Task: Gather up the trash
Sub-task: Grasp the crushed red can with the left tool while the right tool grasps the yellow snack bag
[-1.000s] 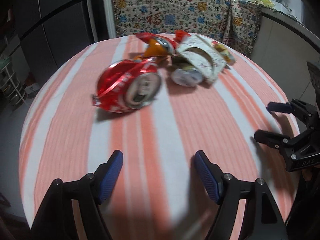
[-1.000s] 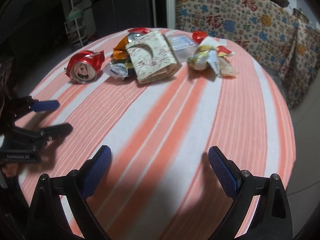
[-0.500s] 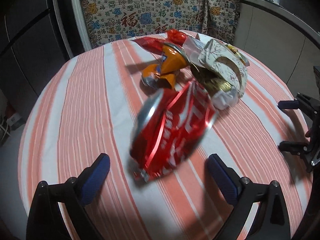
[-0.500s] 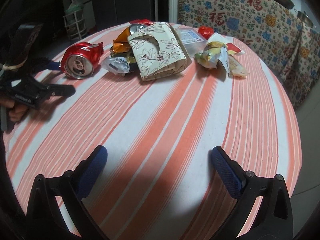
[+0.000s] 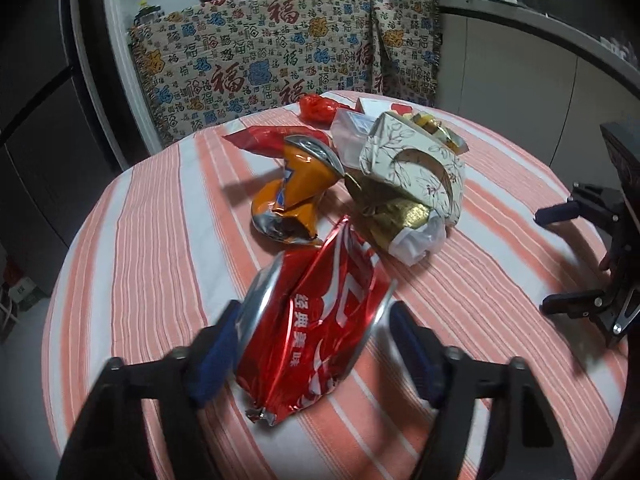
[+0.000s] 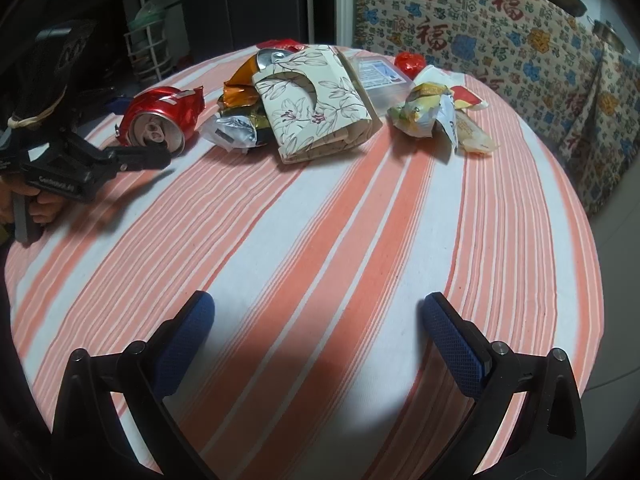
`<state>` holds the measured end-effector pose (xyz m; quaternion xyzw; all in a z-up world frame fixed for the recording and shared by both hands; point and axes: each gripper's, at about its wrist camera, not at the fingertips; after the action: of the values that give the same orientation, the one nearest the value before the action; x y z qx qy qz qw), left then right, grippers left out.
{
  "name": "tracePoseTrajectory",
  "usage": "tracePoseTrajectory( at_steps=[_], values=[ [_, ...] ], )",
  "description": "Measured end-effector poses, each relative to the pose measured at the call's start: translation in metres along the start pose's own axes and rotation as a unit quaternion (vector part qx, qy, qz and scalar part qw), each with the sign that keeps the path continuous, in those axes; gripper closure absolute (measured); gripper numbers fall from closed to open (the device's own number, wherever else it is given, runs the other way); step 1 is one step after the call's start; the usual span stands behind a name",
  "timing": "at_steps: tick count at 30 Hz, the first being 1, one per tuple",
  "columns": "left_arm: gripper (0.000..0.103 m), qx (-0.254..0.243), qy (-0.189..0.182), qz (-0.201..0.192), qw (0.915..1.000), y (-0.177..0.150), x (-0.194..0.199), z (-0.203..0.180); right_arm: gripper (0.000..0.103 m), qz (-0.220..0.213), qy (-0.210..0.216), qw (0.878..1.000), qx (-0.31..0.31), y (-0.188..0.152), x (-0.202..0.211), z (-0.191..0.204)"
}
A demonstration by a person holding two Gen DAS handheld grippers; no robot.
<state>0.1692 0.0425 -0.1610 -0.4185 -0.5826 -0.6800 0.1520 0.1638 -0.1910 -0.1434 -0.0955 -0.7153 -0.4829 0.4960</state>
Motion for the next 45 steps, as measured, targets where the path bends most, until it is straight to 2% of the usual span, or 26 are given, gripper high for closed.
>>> tracePoseTrajectory(
  at_steps=[2,10,11,12,13,16,19,21,23,24,25,26,27,29,31,33,36,38,42,45],
  values=[
    [0.044,0.019,-0.007,0.001,0.9998,0.001,-0.001,0.007,0.000,0.000,-0.001,1.000,-0.001,0.000,-0.001,0.000],
    [0.045,0.076,0.020,0.003,0.9969,-0.005,0.007,-0.001,0.001,-0.007,0.001,1.000,-0.019,0.001,0.001,-0.006],
    [0.048,0.084,0.022,0.003,0.9962,-0.007,0.008,-0.002,0.001,-0.013,0.000,0.999,-0.034,0.000,0.002,-0.012],
    [0.056,0.097,0.022,0.007,0.9950,-0.008,0.008,-0.002,0.001,-0.020,-0.001,0.999,-0.050,0.001,0.004,-0.018],
    [0.056,0.111,0.023,0.012,0.9934,-0.010,0.007,-0.001,0.001,-0.030,-0.006,0.997,-0.070,0.003,0.007,-0.027],
    [0.056,0.132,0.019,0.009,0.9910,-0.011,0.008,0.001,0.001,-0.052,-0.039,0.992,-0.105,0.024,0.011,-0.058],
    [0.056,0.141,0.017,0.007,0.9899,-0.010,0.008,0.002,0.001,-0.066,-0.041,0.989,-0.123,0.058,0.005,-0.085],
    [0.056,0.141,0.018,0.007,0.9898,-0.010,0.008,0.002,0.007,-0.056,-0.036,0.989,-0.132,0.079,-0.009,-0.099],
    [0.056,0.138,0.018,0.007,0.9902,-0.010,0.008,0.002,0.021,-0.043,-0.042,0.989,-0.132,0.097,-0.027,-0.109],
    [0.056,0.138,0.017,0.007,0.9903,-0.010,0.008,0.002,0.024,-0.036,-0.044,0.990,-0.129,0.103,-0.036,-0.111],
    [0.056,0.138,0.016,0.006,0.9903,-0.010,0.008,0.002,0.032,-0.024,-0.043,0.991,-0.126,0.109,-0.047,-0.113],
    [0.055,0.139,0.014,0.007,0.9902,-0.010,0.008,0.003,0.054,-0.014,-0.037,0.991,-0.125,0.110,-0.055,-0.113],
    [0.055,0.141,0.011,0.006,0.9900,-0.011,0.009,0.004,0.069,-0.001,-0.033,0.991,-0.127,0.110,-0.063,-0.114],
    [0.055,0.143,0.007,0.006,0.9896,-0.012,0.009,0.006,0.077,-0.015,-0.028,0.990,-0.140,0.105,-0.058,-0.116],
    [0.051,0.145,0.006,0.007,0.9894,-0.013,0.010,0.006,0.078,-0.029,-0.011,0.988,-0.150,0.091,-0.042,-0.112],
    [0.041,0.145,0.015,0.006,0.9893,-0.013,0.010,0.004,0.078,-0.041,-0.007,0.987,-0.153,0.074,-0.022,-0.101],
    [0.039,0.138,0.024,0.005,0.9901,-0.014,0.010,-0.002,0.078,-0.047,-0.019,0.986,-0.158,0.044,0.010,-0.077],
    [0.034,0.137,0.035,0.009,0.9899,-0.016,0.008,-0.006,0.078,-0.057,-0.029,0.987,-0.149,0.026,0.026,-0.057],
    [0.033,0.132,0.063,0.020,0.9891,-0.019,0.004,-0.014,0.076,-0.054,-0.034,0.989,-0.132,0.007,0.025,-0.033],
    [0.033,0.125,0.085,0.011,0.9884,-0.018,0.008,-0.017,0.063,-0.058,-0.032,0.991,-0.117,0.007,0.017,-0.028]
  ],
)
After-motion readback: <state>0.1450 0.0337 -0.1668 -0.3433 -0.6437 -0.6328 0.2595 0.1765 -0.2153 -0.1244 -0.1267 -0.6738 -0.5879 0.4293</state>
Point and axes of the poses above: each gripper's, at about its wrist camera, not at the fingertips, and x roughly against the way its jaws point, z to its left, y to its top, and after that the axes turned 8 degrees about x, right-handed
